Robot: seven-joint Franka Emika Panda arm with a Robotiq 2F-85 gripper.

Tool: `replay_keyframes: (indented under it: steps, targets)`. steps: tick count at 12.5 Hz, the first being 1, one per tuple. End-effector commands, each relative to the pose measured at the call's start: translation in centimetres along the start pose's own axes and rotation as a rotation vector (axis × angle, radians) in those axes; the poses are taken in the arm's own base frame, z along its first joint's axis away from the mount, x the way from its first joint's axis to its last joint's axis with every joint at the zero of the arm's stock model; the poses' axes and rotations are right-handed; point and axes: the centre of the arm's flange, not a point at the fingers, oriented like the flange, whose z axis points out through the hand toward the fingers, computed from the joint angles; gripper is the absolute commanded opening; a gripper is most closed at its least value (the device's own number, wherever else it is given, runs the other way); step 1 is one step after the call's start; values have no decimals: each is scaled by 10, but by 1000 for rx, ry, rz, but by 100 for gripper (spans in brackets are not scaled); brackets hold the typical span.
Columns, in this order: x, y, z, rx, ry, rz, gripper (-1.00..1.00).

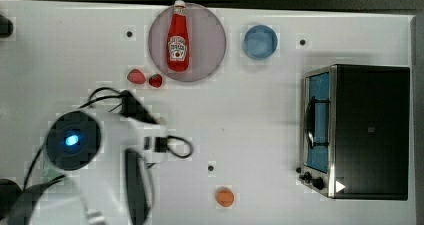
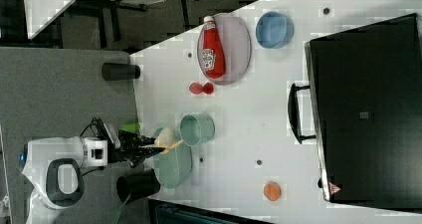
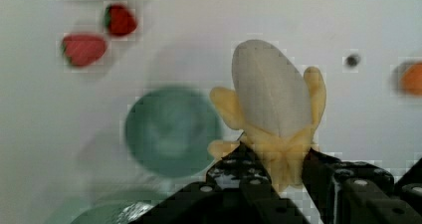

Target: Pick Banana and place it in mug.

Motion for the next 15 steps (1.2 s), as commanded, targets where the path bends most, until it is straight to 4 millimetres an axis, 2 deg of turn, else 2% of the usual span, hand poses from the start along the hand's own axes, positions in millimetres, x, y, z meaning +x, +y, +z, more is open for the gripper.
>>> replay_keyframes:
  steps: [1,3,6,8,10,11,13,15]
  targets:
    - [-36,-28,16,52,-14,206,-46]
    - [-46,-43,49,38,-41,265,-46]
    - [-43,-51,97,-22,-21,274,-46]
    - [-39,-61,115,28,-22,274,-46]
    - [-38,-59,141,21,-42,308,-46]
    - [-37,-60,148,35,-40,302,-40]
    - [-37,-59,153,56,-37,304,2]
    - [-37,-59,149,63,-32,304,46]
